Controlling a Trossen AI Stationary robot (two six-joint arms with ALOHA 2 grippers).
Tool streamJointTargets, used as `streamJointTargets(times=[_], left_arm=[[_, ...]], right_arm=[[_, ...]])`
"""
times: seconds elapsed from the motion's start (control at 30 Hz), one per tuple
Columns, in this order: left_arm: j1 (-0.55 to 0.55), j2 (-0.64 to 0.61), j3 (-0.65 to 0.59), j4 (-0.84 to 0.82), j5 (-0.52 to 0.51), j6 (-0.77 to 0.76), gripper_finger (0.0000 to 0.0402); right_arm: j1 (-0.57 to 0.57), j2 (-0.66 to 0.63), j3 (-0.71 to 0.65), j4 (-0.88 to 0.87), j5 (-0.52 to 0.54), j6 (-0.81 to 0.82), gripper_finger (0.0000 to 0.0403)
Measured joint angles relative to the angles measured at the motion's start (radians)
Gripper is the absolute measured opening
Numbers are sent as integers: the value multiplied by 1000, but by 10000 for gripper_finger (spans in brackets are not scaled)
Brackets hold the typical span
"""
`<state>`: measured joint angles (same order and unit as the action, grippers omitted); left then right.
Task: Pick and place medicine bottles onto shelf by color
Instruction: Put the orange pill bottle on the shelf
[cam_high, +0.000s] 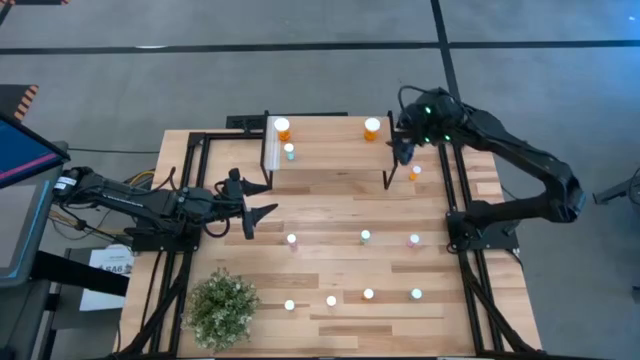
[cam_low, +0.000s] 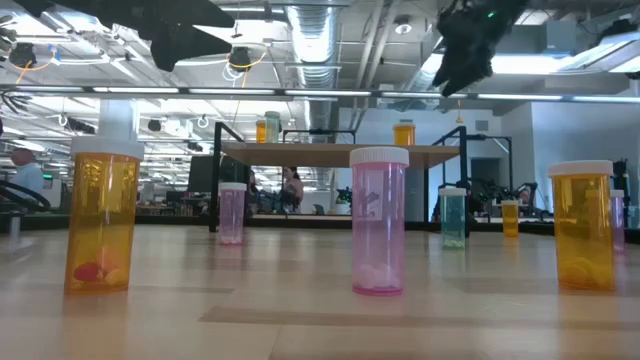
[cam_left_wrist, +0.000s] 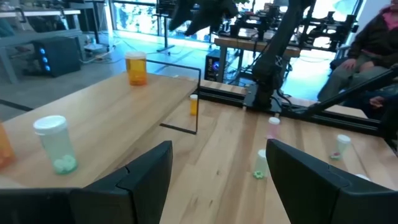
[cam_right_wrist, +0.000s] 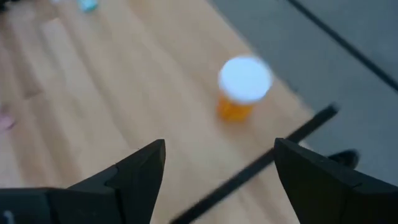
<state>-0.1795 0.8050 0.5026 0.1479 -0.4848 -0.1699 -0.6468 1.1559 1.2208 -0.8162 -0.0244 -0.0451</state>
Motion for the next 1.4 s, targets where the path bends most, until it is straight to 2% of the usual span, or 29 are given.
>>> streamJointTargets(times=[0.13, 0.3, 0.43, 0.6, 0.83, 1.07, 1.4], left_arm=[[0, 0, 0, 0, 0, 0, 247], [0, 0, 0, 0, 3, -3, 247], [0, 0, 0, 1, 3, -4, 247], [0, 0, 0, 0, 3, -10, 247], [0, 0, 0, 1, 4, -10, 247], [0, 0, 0, 1, 6, -15, 247], [0, 0, 0, 1, 5, -14, 247]], right_arm=[[60, -97, -75, -59, 42, 51, 314], [105, -246, -252, -12, 72, 175, 313], [123, -352, -408, 47, 167, 272, 312], [123, -414, -536, 50, 306, 358, 312], [90, -402, -664, 123, 334, 423, 312], [-28, -354, -757, 275, 330, 422, 312], [-152, -240, -836, 471, 201, 387, 312]])
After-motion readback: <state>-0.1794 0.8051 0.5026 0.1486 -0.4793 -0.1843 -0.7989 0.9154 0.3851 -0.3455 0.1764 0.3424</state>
